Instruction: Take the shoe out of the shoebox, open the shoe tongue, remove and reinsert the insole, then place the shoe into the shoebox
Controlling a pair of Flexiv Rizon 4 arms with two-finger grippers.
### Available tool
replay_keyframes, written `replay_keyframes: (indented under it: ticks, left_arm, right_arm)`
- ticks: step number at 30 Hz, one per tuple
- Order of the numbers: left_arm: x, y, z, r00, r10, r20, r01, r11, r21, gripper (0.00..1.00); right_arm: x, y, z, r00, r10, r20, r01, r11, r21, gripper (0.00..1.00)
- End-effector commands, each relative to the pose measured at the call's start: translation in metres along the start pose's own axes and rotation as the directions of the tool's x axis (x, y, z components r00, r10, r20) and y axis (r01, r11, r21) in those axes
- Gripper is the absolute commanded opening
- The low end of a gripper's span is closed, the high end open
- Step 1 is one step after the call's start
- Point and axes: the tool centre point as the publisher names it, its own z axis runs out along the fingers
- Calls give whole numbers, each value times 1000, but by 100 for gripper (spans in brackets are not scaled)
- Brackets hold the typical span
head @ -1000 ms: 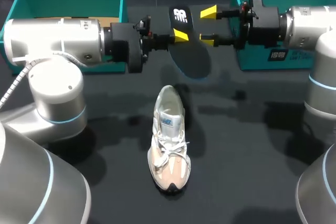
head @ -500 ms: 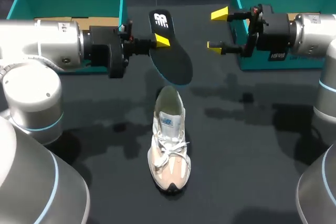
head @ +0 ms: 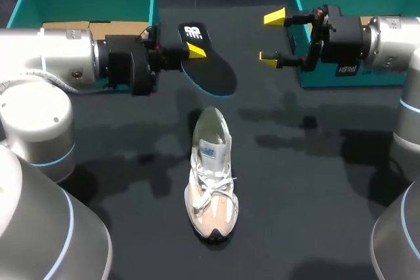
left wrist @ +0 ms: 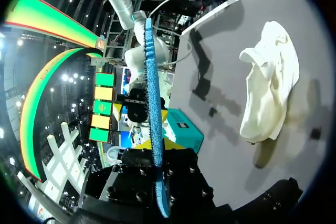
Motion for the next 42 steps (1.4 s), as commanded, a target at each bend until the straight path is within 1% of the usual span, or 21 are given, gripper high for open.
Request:
replay_keyframes:
  ticks: [1,3,8,11,14,16,18,33,37,39,42]
  left_arm:
    - [-4,5,-10,996,-88,-17,88,996,1,0]
    - [-6,6,-13,986,-168,-23,168,986,8,0]
    - [-6,0,-20,956,-292,-35,292,956,12,0]
    - [-4,-4,-24,921,-387,-42,389,921,34,0]
    - [-2,-7,-25,888,-456,-56,459,888,39,0]
    - [-4,-7,-24,846,-529,-66,532,845,55,0]
    - [-5,-1,-22,795,-603,-68,607,794,42,0]
    - [-5,-1,-22,795,-603,-68,607,794,42,0]
    - [-11,2,-26,609,-786,-107,793,607,61,0]
    - [-12,3,-29,548,-830,-108,836,545,54,0]
    - [-14,4,-33,482,-869,-110,876,478,58,0]
  right_arm:
    - [-1,-1,1,1000,0,1,0,1000,-1,100]
    - [-1,-1,1,1000,0,1,0,1000,-1,100]
    - [-1,-1,1,1000,0,1,0,1000,-1,100]
    - [-1,-1,1,1000,0,1,0,1000,-1,100]
    - [-1,-1,1,1000,0,1,0,1000,-1,100]
    - [-1,-1,1,1000,0,1,0,1000,-1,100]
    - [-1,-1,1,1000,0,1,0,1000,-1,100]
    - [-1,-1,1,1000,0,1,0,1000,-1,100]
    - [-1,-1,1,1000,0,1,0,1000,-1,100]
    - [-1,-1,1,1000,0,1,0,1000,-1,100]
    - [-1,-1,1,1000,0,1,0,1000,-1,100]
